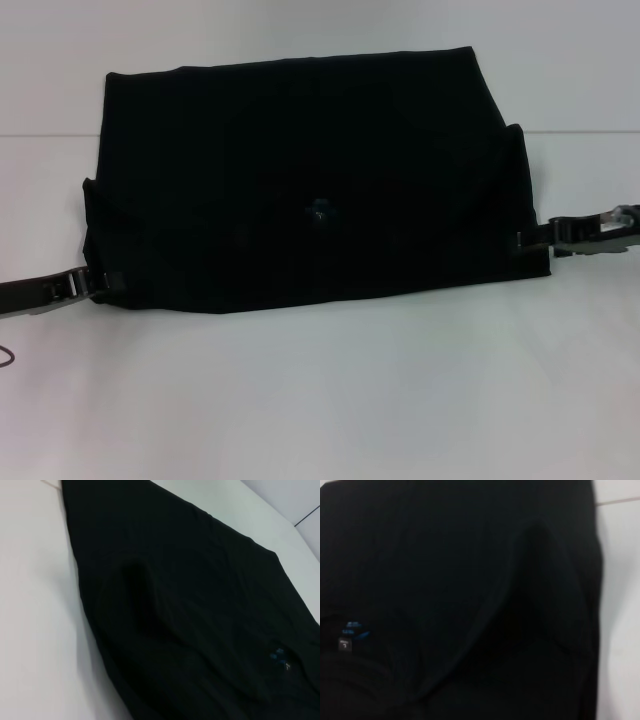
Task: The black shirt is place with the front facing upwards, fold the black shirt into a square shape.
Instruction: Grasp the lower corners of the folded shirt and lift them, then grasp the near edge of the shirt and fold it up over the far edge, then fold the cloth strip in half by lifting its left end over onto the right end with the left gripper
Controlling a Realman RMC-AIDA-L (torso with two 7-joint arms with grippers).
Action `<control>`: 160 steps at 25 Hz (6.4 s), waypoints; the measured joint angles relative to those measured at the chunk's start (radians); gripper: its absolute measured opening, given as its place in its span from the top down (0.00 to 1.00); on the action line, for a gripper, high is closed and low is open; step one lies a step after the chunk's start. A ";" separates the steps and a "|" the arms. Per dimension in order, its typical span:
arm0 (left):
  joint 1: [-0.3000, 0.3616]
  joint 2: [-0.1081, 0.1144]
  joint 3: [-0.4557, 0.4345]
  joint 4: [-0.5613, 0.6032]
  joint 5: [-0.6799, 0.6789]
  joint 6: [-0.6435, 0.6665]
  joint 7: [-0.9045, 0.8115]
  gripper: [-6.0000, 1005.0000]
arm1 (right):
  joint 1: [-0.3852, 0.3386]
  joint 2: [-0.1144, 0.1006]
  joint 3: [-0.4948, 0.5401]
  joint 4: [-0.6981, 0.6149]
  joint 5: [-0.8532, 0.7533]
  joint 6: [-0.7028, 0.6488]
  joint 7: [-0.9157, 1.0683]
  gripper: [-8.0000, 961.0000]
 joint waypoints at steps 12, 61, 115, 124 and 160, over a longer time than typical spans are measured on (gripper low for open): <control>0.000 -0.001 -0.016 0.002 0.000 0.001 0.000 0.96 | 0.009 0.018 -0.053 0.012 -0.002 0.038 -0.001 0.17; 0.002 0.083 -0.068 0.048 0.354 0.712 -0.076 0.96 | -0.236 0.009 -0.056 -0.193 -0.079 -0.725 -0.295 0.92; -0.229 -0.146 -0.496 -0.127 -0.207 -0.302 0.337 0.91 | -0.065 0.107 0.449 0.228 0.698 0.249 -0.649 0.92; -0.246 -0.186 -0.501 -0.216 -0.417 -0.402 0.601 0.86 | -0.030 0.113 0.448 0.319 0.908 0.312 -0.946 0.87; 0.110 0.042 -0.063 0.005 -0.120 0.175 -0.345 0.20 | -0.244 0.113 -0.097 0.140 0.699 -0.249 -1.431 0.14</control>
